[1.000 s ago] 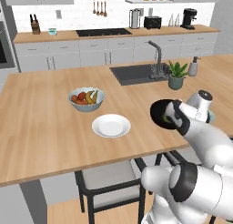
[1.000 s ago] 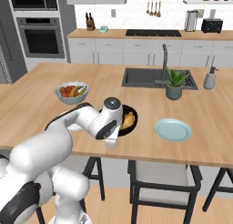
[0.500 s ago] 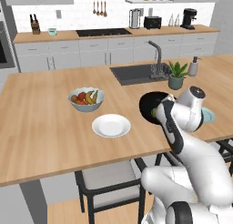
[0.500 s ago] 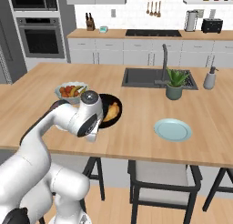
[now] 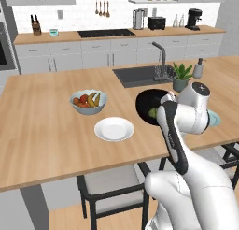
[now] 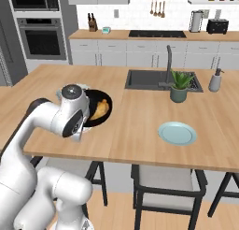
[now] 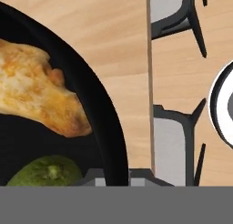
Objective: Pick the chicken drumstick and lime from their plates and place them in the bowl. Then put the bowl in the fridge.
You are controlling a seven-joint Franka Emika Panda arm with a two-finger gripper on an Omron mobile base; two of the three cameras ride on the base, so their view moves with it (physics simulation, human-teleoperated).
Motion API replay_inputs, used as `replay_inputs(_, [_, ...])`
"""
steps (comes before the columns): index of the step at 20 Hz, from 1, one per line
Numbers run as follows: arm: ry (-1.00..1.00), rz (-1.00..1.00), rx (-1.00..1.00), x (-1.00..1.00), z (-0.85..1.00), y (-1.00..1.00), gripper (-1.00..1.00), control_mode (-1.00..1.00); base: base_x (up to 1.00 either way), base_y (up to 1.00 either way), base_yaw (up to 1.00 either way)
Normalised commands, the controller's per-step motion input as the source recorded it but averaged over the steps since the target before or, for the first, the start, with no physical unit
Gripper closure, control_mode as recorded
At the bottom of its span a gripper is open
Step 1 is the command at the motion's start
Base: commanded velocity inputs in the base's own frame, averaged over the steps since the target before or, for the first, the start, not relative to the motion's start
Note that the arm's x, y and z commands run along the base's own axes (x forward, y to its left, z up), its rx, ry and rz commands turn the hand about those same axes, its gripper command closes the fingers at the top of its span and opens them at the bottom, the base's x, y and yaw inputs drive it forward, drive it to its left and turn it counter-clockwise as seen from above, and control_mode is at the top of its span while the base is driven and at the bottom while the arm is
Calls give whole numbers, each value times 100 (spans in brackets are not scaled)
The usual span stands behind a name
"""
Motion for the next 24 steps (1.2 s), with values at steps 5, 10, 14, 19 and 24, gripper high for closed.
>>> replay_inputs(5, [0, 0, -1, -56, 36, 16, 100, -100, 0, 0, 0])
replay_inputs(10, [0, -1, -6, -58, 41, 13, 100, -100, 0, 0, 0])
replay_inputs(14, [0, 0, 0, -59, 40, 2, 100, -100, 0, 0, 0])
replay_inputs(19, [0, 0, 3, -43, 5, 12, 100, 100, -36, 10, 0])
replay_inputs(24, [0, 0, 0, 0, 0, 0, 100, 100, -85, 38, 0])
